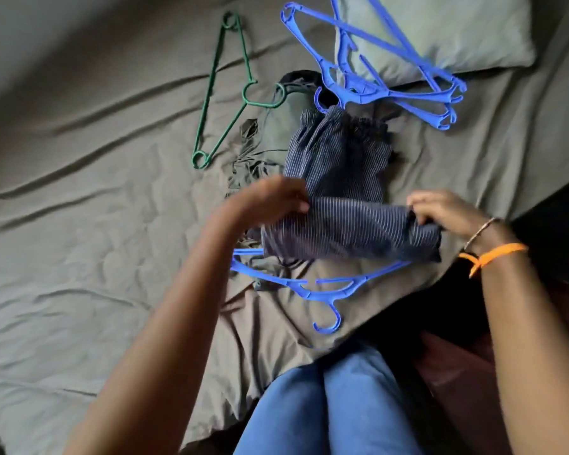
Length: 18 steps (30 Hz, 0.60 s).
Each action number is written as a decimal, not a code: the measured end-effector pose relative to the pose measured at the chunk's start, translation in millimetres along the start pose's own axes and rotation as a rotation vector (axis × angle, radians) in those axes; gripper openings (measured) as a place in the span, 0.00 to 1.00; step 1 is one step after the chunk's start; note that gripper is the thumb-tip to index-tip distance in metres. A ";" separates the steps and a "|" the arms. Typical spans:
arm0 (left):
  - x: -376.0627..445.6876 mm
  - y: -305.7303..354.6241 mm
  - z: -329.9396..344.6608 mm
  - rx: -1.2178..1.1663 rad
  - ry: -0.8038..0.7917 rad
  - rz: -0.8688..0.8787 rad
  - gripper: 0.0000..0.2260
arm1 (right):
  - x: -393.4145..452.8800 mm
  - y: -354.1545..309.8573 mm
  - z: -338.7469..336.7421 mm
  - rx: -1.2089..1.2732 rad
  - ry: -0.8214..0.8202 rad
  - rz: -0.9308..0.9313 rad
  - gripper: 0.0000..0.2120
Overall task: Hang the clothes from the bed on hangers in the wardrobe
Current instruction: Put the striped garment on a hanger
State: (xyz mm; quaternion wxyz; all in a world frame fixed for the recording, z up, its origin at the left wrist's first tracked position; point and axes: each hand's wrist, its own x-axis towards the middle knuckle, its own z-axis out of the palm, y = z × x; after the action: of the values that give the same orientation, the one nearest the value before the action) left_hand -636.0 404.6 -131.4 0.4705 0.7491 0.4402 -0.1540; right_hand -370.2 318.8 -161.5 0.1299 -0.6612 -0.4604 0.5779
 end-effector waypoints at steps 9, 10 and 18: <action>88.2 48.7 -68.8 0.344 0.770 0.049 0.29 | 64.5 -29.8 -41.3 -0.218 1.021 -0.318 0.23; 91.1 45.5 -49.4 0.363 0.743 0.032 0.26 | 66.0 -21.2 -24.3 -0.294 0.985 -0.360 0.21; 35.0 2.4 140.8 -0.353 0.769 -0.263 0.12 | 45.0 91.3 101.7 -0.977 -0.024 -0.105 0.19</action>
State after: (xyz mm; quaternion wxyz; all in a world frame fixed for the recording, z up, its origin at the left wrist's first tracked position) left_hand -588.4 303.9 -224.4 0.3697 0.5977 0.6943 0.1551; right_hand -422.4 266.9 -285.2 -0.1720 -0.6139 -0.7119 0.2947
